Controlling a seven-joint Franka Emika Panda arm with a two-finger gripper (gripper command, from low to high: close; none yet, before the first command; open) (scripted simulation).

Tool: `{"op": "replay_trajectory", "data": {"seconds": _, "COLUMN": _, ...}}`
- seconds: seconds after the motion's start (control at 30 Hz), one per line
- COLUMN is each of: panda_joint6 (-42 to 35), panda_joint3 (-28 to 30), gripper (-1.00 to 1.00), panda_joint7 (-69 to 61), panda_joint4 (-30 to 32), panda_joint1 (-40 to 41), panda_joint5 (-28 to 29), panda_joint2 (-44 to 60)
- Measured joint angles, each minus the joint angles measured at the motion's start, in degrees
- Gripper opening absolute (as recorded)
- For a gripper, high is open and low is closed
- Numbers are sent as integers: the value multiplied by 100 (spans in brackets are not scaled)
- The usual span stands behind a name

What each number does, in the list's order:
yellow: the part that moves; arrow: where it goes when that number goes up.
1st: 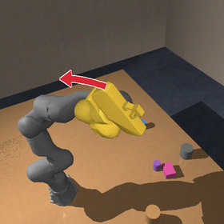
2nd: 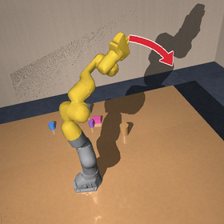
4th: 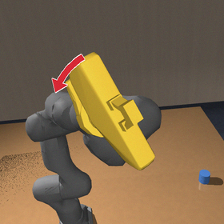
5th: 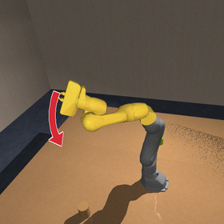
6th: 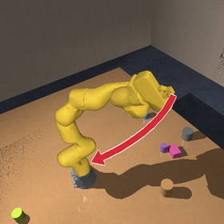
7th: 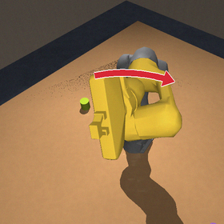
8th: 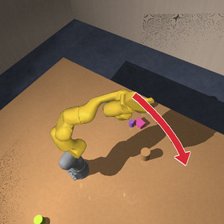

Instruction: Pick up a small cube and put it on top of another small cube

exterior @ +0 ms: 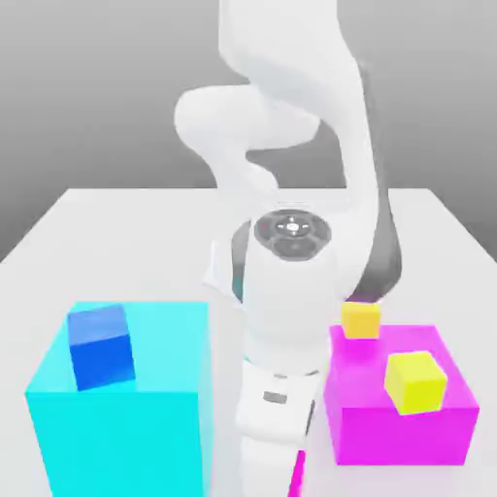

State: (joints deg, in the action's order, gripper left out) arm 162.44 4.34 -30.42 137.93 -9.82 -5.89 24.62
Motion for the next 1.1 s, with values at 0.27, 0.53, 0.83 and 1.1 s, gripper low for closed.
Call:
{"op": "replay_trajectory", "data": {"seconds": 0.27, "panda_joint6": -213, "panda_joint3": 46, "gripper": -100, "panda_joint7": 43, "panda_joint4": 53, "panda_joint1": -33, "panda_joint5": 65, "panda_joint2": -252}}
{"op": "replay_trajectory", "data": {"seconds": 0.53, "panda_joint6": -1227, "panda_joint3": -255, "gripper": -100, "panda_joint7": -1000, "panda_joint4": 657, "panda_joint1": -197, "panda_joint5": 166, "panda_joint2": -1872}}
{"op": "replay_trajectory", "data": {"seconds": 0.83, "panda_joint6": -2174, "panda_joint3": -488, "gripper": -100, "panda_joint7": -3182, "panda_joint4": 1568, "panda_joint1": -899, "panda_joint5": 149, "panda_joint2": -3739}}
{"op": "replay_trajectory", "data": {"seconds": 1.1, "panda_joint6": -2965, "panda_joint3": -553, "gripper": -100, "panda_joint7": -4845, "panda_joint4": 2378, "panda_joint1": -1616, "panda_joint5": 476, "panda_joint2": -5346}}
